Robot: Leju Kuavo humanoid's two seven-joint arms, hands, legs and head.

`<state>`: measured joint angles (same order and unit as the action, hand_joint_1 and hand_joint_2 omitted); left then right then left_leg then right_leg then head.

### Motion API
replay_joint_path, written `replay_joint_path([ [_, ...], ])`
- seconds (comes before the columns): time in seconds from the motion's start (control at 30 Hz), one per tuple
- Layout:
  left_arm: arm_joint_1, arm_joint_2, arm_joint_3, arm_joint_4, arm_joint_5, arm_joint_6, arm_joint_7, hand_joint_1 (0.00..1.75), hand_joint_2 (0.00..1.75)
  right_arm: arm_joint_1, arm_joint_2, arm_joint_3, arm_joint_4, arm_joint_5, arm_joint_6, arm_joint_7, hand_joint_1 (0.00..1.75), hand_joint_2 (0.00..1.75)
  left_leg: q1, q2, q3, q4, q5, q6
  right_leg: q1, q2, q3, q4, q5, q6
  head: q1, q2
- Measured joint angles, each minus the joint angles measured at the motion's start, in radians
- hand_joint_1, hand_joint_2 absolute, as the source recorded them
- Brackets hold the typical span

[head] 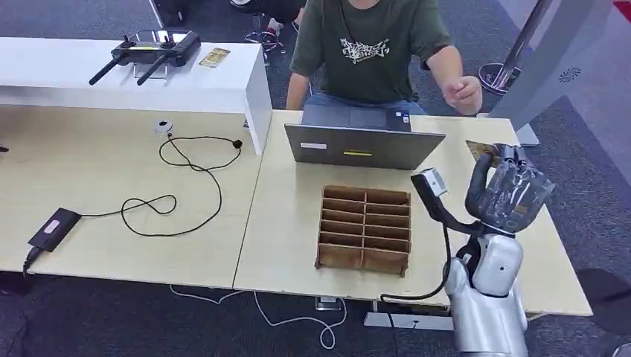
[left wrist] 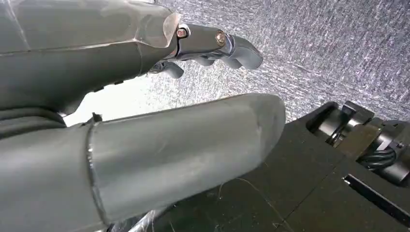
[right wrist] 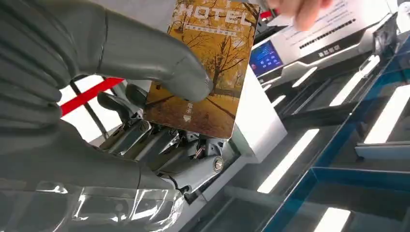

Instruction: Pass the card to the sensor for recognition and then transmit it.

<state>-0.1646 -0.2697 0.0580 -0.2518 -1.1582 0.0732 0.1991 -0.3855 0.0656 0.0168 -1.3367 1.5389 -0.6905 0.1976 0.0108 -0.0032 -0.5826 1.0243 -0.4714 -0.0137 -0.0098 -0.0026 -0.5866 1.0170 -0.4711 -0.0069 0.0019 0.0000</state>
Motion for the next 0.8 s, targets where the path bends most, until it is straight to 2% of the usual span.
replay_joint_path([
  [0.17, -0.002, -0.005, -0.007, 0.0, -0.01, -0.006, -0.001, 0.0, 0.0, -0.079, -0.006, 0.067, 0.065, 0.0, 0.0, 0.021, 1.75, 1.75, 0.0, 0.0, 0.0, 0.0, 0.001, 0.0, 0.0, 0.0, 0.0, 0.0, 0.0, 0.0, 0.0, 0.0],
  [0.3, -0.003, -0.01, -0.018, 0.0, -0.018, -0.016, 0.003, 0.0, 0.0, -0.14, -0.007, 0.108, 0.132, 0.0, 0.0, 0.009, 1.75, 1.75, 0.0, 0.0, 0.0, 0.0, 0.001, 0.0, 0.0, 0.0, 0.0, 0.0, 0.0, 0.0, 0.0, 0.0],
  [0.6, -0.009, -0.012, -0.023, 0.0, -0.017, -0.021, 0.007, 0.0, 0.0, -0.23, -0.003, 0.149, 0.247, 0.0, 0.0, -0.013, 1.75, 1.75, 0.0, 0.0, 0.0, 0.0, 0.0, 0.0, 0.0, 0.0, 0.0, 0.0, 0.0, 0.0, 0.0, 0.0],
  [0.8, -0.014, -0.014, -0.033, 0.0, -0.021, -0.03, 0.01, 0.0, 0.0, -0.312, 0.01, 0.182, 0.355, 0.0, 0.0, 0.02, 1.75, 1.75, 0.0, 0.0, 0.0, 0.0, 0.001, 0.0, 0.0, -0.001, 0.0, 0.0, 0.0, 0.0, 0.0, 0.0],
])
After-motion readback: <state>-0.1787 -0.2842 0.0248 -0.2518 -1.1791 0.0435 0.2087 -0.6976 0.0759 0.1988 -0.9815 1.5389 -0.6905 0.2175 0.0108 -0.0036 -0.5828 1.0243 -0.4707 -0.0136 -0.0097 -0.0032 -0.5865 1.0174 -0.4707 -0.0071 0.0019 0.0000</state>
